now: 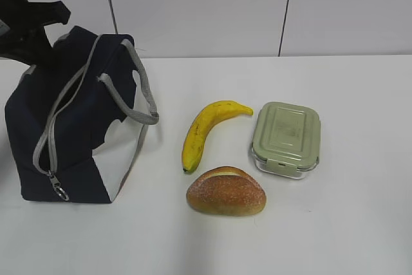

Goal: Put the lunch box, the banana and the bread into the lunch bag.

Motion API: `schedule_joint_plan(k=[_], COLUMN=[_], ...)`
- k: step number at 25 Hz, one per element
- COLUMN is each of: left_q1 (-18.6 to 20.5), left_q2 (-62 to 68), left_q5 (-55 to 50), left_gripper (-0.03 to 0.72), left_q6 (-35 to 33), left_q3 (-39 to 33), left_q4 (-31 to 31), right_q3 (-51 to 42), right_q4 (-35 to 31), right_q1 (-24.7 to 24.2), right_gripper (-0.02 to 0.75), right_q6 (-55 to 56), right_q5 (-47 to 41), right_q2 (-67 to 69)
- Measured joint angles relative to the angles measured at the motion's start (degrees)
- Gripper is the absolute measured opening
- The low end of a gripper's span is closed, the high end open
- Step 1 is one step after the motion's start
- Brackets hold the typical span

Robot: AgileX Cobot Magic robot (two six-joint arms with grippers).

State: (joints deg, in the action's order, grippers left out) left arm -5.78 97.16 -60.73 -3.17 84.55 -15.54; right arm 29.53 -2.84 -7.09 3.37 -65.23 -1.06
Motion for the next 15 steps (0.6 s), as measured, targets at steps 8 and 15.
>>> schedule_joint_plan(k=[8,15], left_q1=[0.0,0.0], left_q2=[0.0,0.0], left_q5=[0.0,0.07], left_gripper=[0.0,0.0], left_q6=[0.0,0.0], left_q3=[0.0,0.0], left_q4=[0.0,0.0], right_q3=[2.77,3.66], right_q4=[-5.13,-10.67], right_q1=[-0.08,-0.08], right_gripper=[0.544,0.544], right_q6=[-8.26,-10.57], right_q5=[7.16,13.2], right_q2=[12.74,31.63])
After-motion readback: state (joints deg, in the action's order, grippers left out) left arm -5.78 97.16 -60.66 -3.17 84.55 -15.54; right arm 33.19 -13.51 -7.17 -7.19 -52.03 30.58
